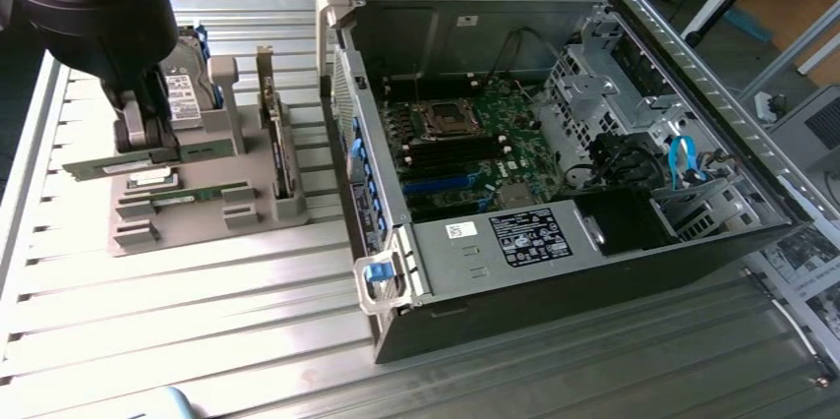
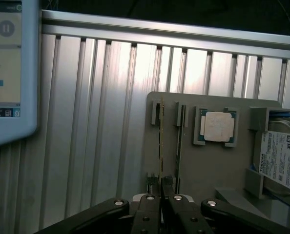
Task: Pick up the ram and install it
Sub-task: 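Pick up the ram and move it above insertion slot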
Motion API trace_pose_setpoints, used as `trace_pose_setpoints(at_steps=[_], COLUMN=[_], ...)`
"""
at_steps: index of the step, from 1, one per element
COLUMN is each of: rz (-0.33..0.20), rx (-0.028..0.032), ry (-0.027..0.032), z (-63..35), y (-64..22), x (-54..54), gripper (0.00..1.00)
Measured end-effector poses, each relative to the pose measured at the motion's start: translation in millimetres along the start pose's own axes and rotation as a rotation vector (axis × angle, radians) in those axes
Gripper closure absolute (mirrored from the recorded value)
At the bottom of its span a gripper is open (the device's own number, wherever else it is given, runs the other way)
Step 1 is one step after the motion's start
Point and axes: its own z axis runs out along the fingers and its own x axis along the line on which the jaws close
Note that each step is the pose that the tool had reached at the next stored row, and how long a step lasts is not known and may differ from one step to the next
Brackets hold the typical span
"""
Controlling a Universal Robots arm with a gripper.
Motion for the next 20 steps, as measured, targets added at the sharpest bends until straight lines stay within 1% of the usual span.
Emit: trace_pose_setpoints(at_steps=[20], rz=[0.000], rx=[-0.0002], ry=[0.0012], z=[-5.6], y=[0.2], x=[0.0], gripper=[0.87])
